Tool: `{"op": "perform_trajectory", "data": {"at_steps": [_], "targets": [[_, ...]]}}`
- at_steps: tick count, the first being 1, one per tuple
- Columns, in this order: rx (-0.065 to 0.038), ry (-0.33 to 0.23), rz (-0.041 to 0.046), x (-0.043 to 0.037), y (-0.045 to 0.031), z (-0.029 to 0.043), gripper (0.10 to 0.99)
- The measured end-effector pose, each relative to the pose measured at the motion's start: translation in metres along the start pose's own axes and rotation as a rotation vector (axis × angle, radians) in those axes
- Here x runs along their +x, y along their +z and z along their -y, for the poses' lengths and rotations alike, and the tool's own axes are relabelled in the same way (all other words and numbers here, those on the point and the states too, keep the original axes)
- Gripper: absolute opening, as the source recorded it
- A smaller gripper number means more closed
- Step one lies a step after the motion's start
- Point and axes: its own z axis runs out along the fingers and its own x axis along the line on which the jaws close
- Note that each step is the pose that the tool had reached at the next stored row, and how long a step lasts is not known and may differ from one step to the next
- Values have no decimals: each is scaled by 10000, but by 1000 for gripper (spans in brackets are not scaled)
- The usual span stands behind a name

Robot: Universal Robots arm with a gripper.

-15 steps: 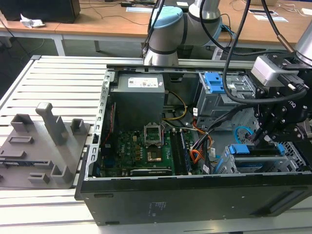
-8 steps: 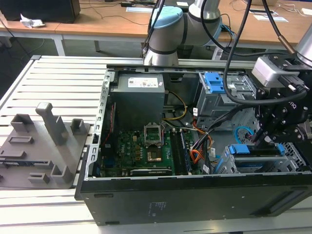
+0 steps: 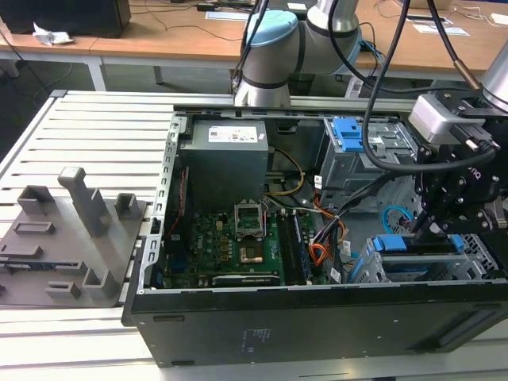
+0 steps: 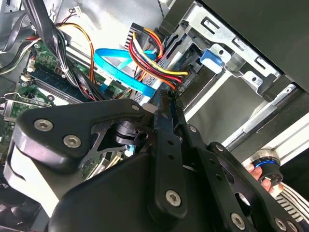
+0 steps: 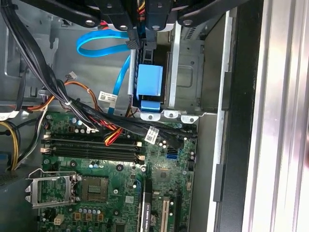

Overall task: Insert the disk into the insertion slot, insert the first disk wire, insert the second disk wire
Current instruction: 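Insert the second disk wire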

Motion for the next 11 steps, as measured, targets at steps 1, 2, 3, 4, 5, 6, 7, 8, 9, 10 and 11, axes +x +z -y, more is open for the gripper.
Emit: {"op": "perform_trajectory", "data": {"at_steps": [1,2,3,4,5,6,7,8,9,10,11], "targets": [[-2,21,-1,9,3,0,165],[-2,38,-1,19,5,-1,165],[-3,60,4,26,10,-2,165],[-4,68,2,26,13,-2,165],[-4,72,-1,26,19,-1,165],[-4,73,-5,26,26,-1,165],[-4,74,-6,26,31,0,165],[-4,74,-3,26,34,0,165],[-3,74,1,25,36,0,165],[-5,74,3,25,36,0,165],[-4,74,4,25,37,0,165]]}}
